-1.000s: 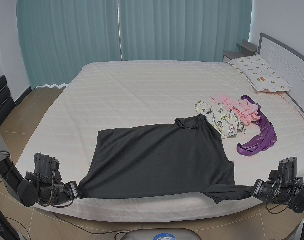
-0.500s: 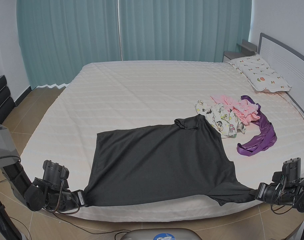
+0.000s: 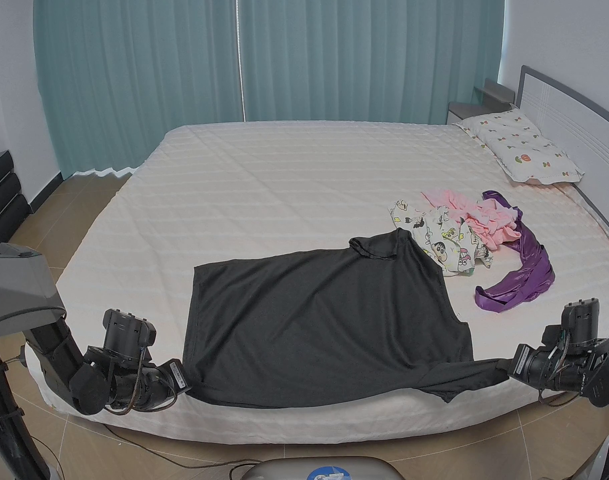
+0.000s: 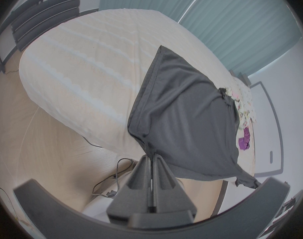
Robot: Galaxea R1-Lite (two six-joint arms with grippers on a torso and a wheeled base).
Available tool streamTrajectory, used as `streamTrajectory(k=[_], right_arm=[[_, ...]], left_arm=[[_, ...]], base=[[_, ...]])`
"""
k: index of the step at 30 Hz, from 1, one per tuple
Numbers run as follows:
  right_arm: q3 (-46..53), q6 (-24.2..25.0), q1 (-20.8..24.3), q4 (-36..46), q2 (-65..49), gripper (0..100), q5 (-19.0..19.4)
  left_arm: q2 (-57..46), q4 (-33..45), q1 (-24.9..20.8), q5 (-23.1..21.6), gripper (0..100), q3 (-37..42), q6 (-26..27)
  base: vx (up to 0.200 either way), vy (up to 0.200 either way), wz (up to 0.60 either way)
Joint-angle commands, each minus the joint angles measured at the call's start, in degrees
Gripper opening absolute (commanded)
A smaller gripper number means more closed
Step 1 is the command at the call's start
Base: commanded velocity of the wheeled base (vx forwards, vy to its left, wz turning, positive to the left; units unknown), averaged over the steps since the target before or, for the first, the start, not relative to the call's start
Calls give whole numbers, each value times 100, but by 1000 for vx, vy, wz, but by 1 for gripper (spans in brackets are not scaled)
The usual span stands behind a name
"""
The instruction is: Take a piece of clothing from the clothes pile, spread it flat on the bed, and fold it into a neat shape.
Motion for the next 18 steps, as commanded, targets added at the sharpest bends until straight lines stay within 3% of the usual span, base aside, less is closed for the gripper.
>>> streamTrajectory(k=[1,9,18], right_arm=[[-595,14,-69,59,226,0,38],[-1167,5,-8,86,296,0,197],[-1123,-30,-34,-20,296,0,390]], left_arm=[[-337,54,144,9,0,-404,-403],[-759,115,452,0,0,-721,-956],[-1102,634,513,-26,0,-651,-983]], base=[[0,0,0],[0,0,0],[0,0,0]])
